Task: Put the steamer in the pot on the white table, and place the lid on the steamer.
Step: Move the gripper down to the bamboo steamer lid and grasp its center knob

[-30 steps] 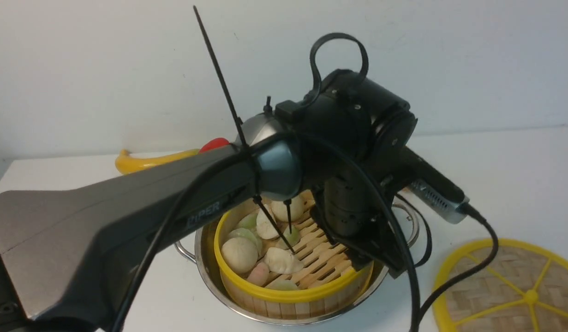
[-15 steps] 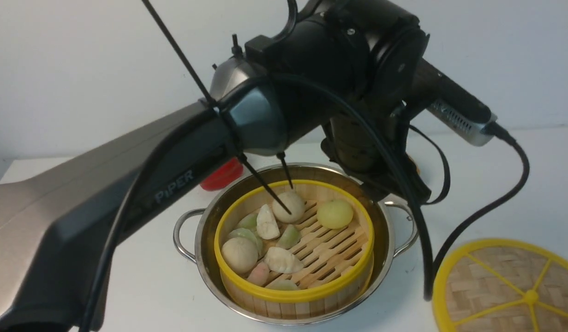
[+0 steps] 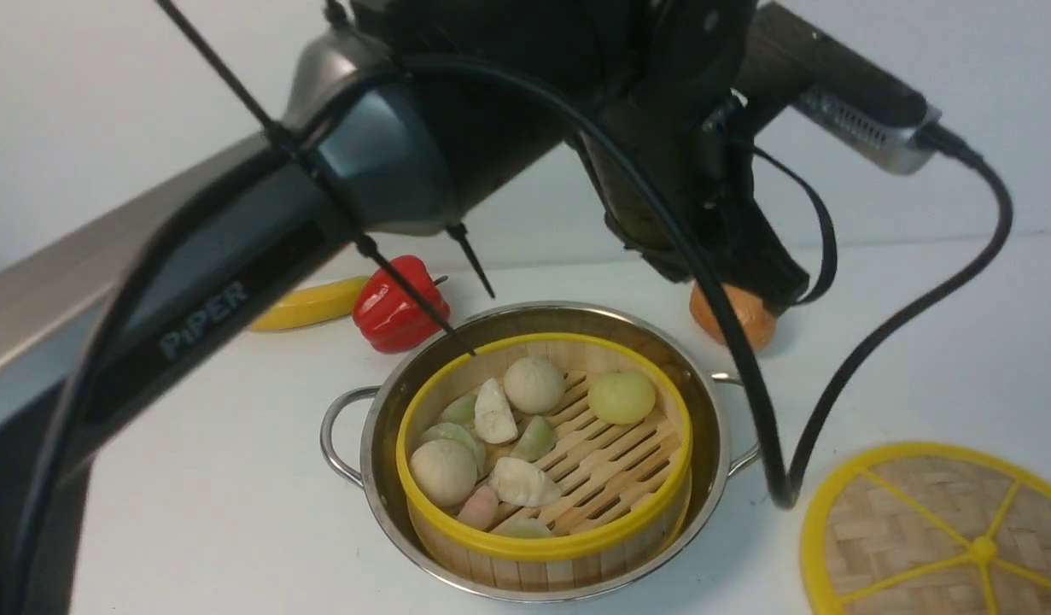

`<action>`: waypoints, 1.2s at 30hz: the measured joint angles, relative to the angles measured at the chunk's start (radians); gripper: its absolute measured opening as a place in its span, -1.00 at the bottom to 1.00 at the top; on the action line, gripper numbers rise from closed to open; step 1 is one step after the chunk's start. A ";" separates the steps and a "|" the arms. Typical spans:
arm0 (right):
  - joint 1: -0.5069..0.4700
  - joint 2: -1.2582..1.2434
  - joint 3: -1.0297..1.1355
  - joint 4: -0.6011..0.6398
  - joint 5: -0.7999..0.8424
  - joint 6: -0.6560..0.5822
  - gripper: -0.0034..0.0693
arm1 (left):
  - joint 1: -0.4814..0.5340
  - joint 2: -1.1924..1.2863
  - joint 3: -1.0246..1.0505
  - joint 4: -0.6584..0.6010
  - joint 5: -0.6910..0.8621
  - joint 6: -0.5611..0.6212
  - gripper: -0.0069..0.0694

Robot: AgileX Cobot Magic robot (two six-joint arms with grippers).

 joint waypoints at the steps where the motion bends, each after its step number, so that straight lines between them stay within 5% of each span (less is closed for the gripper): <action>1: 0.000 0.000 0.000 0.000 0.000 0.000 -0.24 | 0.000 -0.016 -0.003 -0.004 -0.022 -0.021 -0.84; 14: 0.000 0.000 0.000 0.000 0.000 0.000 -0.24 | 0.000 -0.049 -0.005 0.016 0.006 -0.142 -0.86; 21: 0.000 0.000 0.000 0.000 0.000 0.000 -0.24 | 0.000 -0.175 0.043 0.346 0.040 -0.452 -0.86; 26: 0.000 0.000 0.000 0.000 0.000 0.000 -0.24 | 0.009 -0.363 0.139 0.542 0.037 -0.502 -0.86; 31: 0.000 0.000 0.000 0.000 0.000 0.000 -0.24 | 0.133 -0.546 0.358 0.563 -0.233 -0.480 -0.86; 36: 0.000 0.000 0.000 0.000 0.000 0.000 -0.24 | 0.342 -0.710 0.710 0.416 -0.577 -0.469 -0.86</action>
